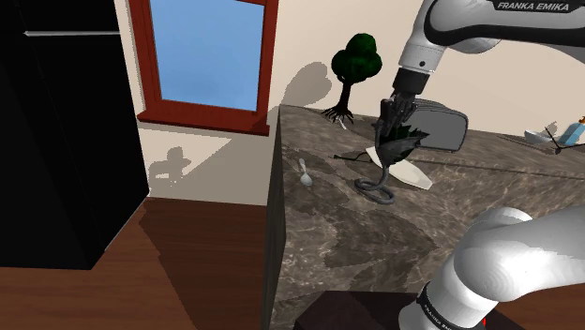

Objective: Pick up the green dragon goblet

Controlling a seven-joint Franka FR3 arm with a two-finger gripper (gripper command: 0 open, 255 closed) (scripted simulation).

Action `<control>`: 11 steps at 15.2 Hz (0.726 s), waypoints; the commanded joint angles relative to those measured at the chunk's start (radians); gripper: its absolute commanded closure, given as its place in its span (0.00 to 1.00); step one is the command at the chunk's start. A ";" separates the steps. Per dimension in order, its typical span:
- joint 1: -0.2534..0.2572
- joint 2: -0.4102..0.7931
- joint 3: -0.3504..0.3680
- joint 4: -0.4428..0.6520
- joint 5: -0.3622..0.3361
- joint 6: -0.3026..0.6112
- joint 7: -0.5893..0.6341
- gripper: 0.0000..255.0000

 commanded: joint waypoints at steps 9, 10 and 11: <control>0.001 0.006 0.002 0.029 0.002 -0.024 0.000 1.00; 0.002 0.010 0.002 0.046 0.003 -0.036 0.000 1.00; 0.003 0.013 0.003 0.062 0.004 -0.049 0.001 1.00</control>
